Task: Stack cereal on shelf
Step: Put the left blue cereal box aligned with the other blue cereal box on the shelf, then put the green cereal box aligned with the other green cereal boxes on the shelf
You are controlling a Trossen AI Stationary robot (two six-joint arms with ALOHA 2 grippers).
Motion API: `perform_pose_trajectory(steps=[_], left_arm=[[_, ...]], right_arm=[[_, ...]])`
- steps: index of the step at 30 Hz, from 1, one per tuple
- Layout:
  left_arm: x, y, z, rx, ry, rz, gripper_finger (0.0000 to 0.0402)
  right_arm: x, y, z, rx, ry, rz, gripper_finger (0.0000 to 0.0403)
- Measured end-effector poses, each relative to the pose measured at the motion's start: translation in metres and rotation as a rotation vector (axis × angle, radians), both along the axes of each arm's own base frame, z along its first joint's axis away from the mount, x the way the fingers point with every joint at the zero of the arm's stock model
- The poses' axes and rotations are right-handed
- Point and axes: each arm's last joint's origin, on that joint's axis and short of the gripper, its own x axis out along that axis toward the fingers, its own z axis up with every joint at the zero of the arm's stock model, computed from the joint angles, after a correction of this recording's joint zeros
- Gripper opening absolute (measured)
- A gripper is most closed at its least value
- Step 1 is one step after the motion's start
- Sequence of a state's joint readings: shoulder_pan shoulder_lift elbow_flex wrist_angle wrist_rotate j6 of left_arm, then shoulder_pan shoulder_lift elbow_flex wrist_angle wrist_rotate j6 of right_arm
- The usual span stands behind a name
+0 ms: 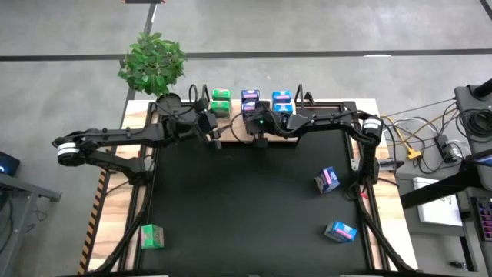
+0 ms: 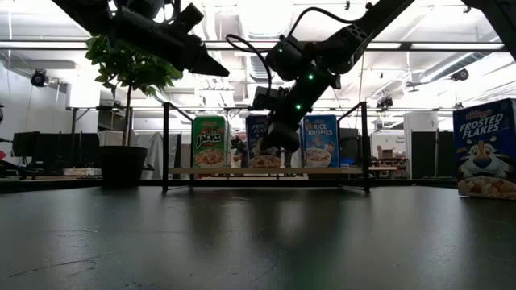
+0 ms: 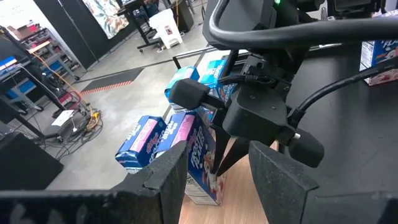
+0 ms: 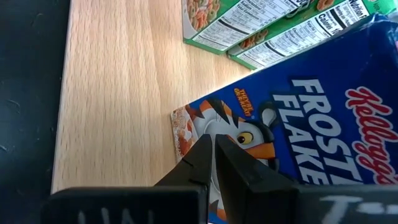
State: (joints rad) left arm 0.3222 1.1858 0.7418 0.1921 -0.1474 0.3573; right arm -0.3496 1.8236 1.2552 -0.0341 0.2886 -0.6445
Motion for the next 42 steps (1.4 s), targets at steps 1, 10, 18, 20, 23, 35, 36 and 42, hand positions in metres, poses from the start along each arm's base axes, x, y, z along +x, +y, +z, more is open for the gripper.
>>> perform_pose_trajectory(steps=[1, 10, 18, 20, 23, 35, 36, 42], left_arm=[[0.000, 0.000, 0.000, 0.000, 0.000, 0.000, 0.0155], [0.000, 0.000, 0.000, 0.000, -0.001, 0.000, 0.0155], [0.000, 0.000, -0.001, -0.035, -0.011, 0.009, 0.0155], [0.000, 0.000, -0.001, -0.059, -0.015, 0.015, 0.0155], [-0.001, -0.001, -0.004, -0.120, -0.019, 0.032, 0.0155], [0.000, -0.020, 0.021, -0.559, 0.217, 0.169, 0.0155], [-0.002, -0.023, 0.025, -0.620, 0.248, 0.191, 0.0155], [-0.011, -0.058, 0.039, -0.978, 0.433, 0.341, 0.0155]], right_arm=[[0.000, 0.000, 0.000, 0.000, 0.000, 0.000, 0.0012], [0.001, 0.000, 0.001, -0.007, -0.006, 0.004, 0.0012], [-0.003, 0.014, 0.027, -0.003, -0.004, 0.032, 0.0012], [-0.009, 0.019, 0.039, -0.003, -0.020, 0.039, 0.0012], [-0.022, 0.025, 0.059, 0.004, -0.065, 0.044, 0.0012], [-0.078, 0.048, 0.083, 0.031, -0.444, 0.222, 0.0012], [-0.082, 0.050, 0.082, 0.022, -0.466, 0.225, 0.0012], [-0.098, 0.056, 0.078, -0.026, -0.562, 0.250, 0.0012]])
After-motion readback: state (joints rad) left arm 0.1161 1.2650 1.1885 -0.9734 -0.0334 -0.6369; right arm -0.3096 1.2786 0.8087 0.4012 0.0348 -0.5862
